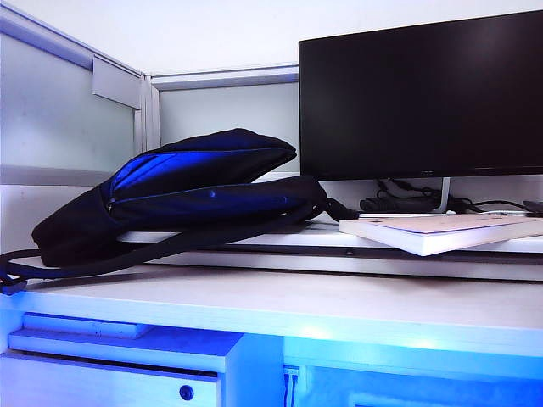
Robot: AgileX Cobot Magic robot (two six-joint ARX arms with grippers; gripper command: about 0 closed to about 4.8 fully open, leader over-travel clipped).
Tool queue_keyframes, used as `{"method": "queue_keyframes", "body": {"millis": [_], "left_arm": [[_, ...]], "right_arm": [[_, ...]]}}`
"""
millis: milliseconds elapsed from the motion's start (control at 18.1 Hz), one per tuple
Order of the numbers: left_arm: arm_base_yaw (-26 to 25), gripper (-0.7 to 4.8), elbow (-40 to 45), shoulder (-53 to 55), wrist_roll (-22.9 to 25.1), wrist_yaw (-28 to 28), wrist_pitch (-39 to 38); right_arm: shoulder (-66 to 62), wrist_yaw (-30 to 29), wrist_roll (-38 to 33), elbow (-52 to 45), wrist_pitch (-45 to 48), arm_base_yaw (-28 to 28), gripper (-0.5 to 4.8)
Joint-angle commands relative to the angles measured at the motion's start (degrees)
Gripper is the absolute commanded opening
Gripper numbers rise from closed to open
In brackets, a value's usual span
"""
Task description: Pick up the book on the desk and put it into the open backpack.
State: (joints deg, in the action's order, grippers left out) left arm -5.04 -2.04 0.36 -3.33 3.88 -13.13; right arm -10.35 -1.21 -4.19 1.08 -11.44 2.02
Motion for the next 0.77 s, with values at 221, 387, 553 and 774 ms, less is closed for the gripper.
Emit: {"method": "queue_keyframes", "body": {"millis": [221,387,553,774], "left_arm": [[-0.04,-0.02,0.39,0.04,-0.13,-0.04,-0.48],[-0.04,-0.02,0.39,0.04,-0.13,-0.04,-0.48],[-0.04,-0.02,0.39,0.04,-0.13,-0.04,-0.48],[-0.04,-0.02,0.39,0.04,-0.13,-0.04,-0.48]], "right_arm": [[0.0,-0.04,-0.04,-0.11,0.13,0.0,0.0],[0.0,-0.22,-0.35,-0.11,0.13,0.0,0.0],[0.0,-0.24,-0.35,-0.11,0.13,0.0,0.0],[0.0,-0.24,-0.37,-0.11,0.11,0.0,0.01]]}}
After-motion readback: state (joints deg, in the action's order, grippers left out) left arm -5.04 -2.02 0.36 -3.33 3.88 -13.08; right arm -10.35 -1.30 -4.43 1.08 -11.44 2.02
